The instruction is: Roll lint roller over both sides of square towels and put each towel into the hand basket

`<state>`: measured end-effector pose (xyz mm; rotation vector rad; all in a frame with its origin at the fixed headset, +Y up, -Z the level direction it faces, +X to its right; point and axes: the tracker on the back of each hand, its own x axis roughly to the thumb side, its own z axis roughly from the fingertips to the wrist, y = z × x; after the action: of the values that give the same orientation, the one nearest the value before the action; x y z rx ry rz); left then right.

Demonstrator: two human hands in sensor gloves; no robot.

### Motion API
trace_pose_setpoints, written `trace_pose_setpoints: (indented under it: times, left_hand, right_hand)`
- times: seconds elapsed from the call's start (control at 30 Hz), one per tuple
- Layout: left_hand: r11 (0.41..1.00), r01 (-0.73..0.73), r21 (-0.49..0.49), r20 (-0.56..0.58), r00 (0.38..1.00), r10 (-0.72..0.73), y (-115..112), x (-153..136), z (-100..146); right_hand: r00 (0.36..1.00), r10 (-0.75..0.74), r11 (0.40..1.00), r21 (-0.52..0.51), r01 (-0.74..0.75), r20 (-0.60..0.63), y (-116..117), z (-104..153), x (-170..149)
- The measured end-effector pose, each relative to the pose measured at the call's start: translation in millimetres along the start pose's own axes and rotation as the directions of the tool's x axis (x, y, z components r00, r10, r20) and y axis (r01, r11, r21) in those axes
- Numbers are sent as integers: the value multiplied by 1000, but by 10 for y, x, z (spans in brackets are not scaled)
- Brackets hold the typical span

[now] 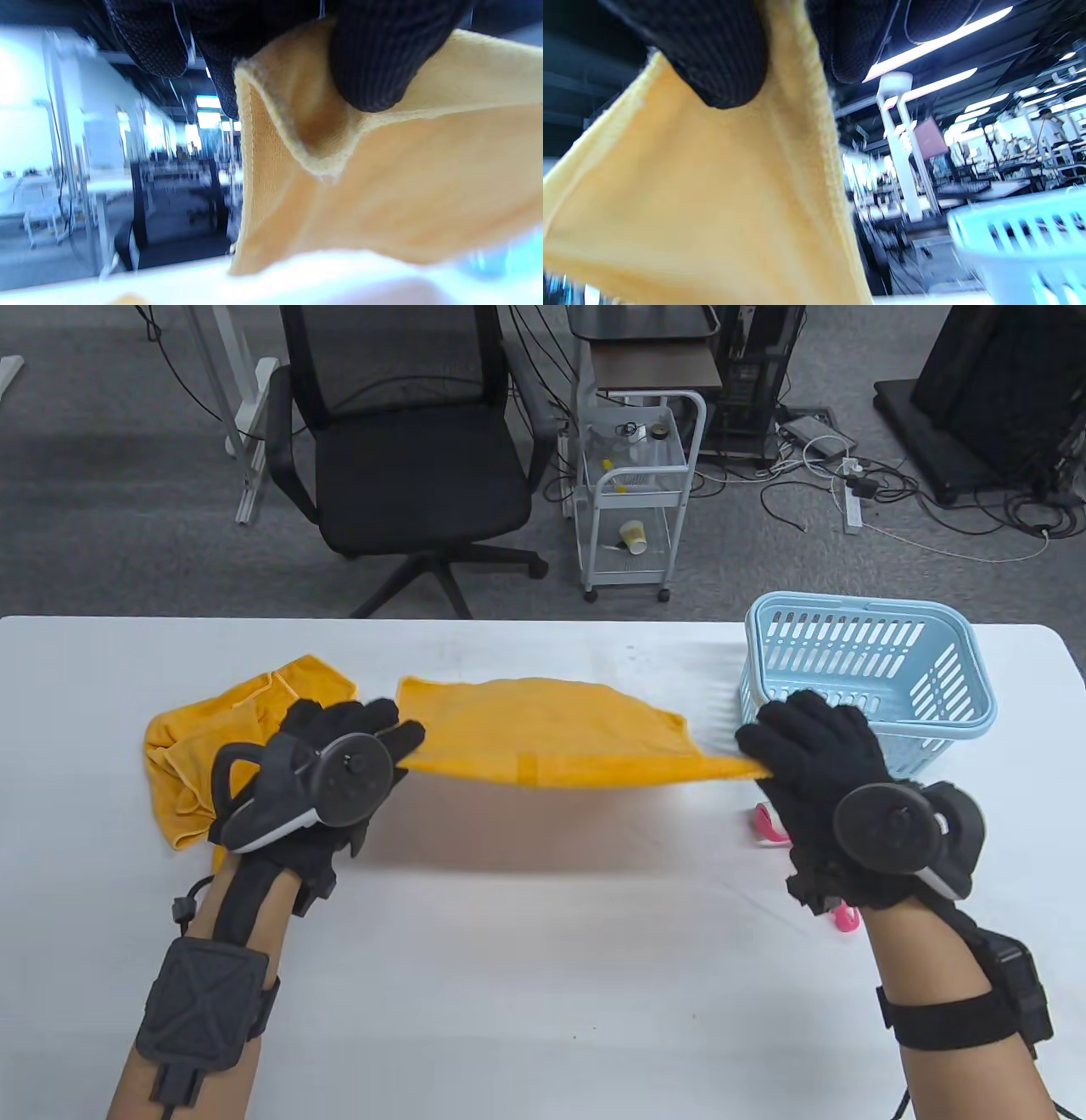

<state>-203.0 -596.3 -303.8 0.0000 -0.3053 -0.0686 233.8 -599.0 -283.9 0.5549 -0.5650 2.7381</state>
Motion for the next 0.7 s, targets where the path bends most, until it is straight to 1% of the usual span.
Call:
trace_pose_setpoints:
  times: [0.03, 0.07, 0.1, 0.13, 0.17, 0.2, 0.23, 0.27, 0.3, 0.33, 0.37, 0.4, 0.47, 0.53, 0.6, 0.63, 0.67, 0.7]
  left_hand:
    - [996, 34, -81, 8, 999, -33, -254, 38, -14]
    - [987, 60, -147, 18, 998, -58, -492, 77, -24]
    - [978, 74, -196, 25, 997, -70, -658, 108, -30]
    - [958, 93, -271, 34, 996, -87, -892, 153, -31]
    - [942, 106, -320, 42, 994, -98, -1031, 180, -26]
    - [920, 111, -375, 47, 994, -101, -1211, 216, -6]
    - [893, 122, -434, 54, 993, -109, -1354, 247, 33]
    - [879, 131, -459, 65, 991, -114, -1402, 255, 58]
    - [858, 149, -492, 79, 989, -126, -1463, 262, 115]
    - [846, 160, -508, 84, 987, -136, -1477, 260, 163]
    - [848, 162, -505, 79, 987, -141, -1480, 245, 206]
    - [857, 148, -494, 67, 989, -132, -1481, 232, 257]
    - [862, 105, -496, 52, 994, -92, -1495, 218, 312]
    - [863, 50, -503, 33, 999, -39, -1539, 229, 341]
    - [862, -5, -507, 9, 1000, 11, -1622, 266, 357]
    - [857, -14, -515, 2, 1000, 18, -1673, 292, 358]
    - [849, -9, -528, -2, 1000, 10, -1736, 319, 355]
    - [843, 0, -538, -7, 1000, -4, -1793, 342, 350]
  right_hand:
    - [999, 50, 995, 83, -52, 20, 244, 122, 14]
    - [997, 74, 988, 133, -78, 32, 407, 198, 24]
    - [995, 91, 980, 173, -97, 41, 522, 245, 34]
    - [990, 124, 955, 262, -136, 64, 729, 329, 52]
    - [987, 139, 936, 313, -159, 85, 851, 385, 66]
    - [980, 161, 901, 387, -195, 120, 1051, 482, 96]
    - [970, 186, 850, 470, -239, 159, 1192, 545, 120]
    - [962, 207, 810, 520, -270, 178, 1247, 572, 128]
    - [946, 244, 731, 600, -325, 215, 1324, 631, 137]
    - [928, 269, 668, 644, -373, 257, 1375, 683, 142]
    - [918, 287, 630, 668, -395, 273, 1390, 707, 141]
    - [911, 306, 574, 711, -407, 275, 1378, 739, 130]
    - [923, 290, 545, 749, -375, 252, 1348, 751, 110]
    - [931, 288, 545, 761, -353, 226, 1319, 761, 91]
    - [944, 273, 592, 740, -318, 187, 1300, 773, 48]
    - [953, 257, 636, 714, -292, 161, 1301, 782, 20]
    - [961, 236, 667, 695, -268, 144, 1313, 791, -11]
    - [966, 224, 678, 691, -252, 132, 1325, 798, -31]
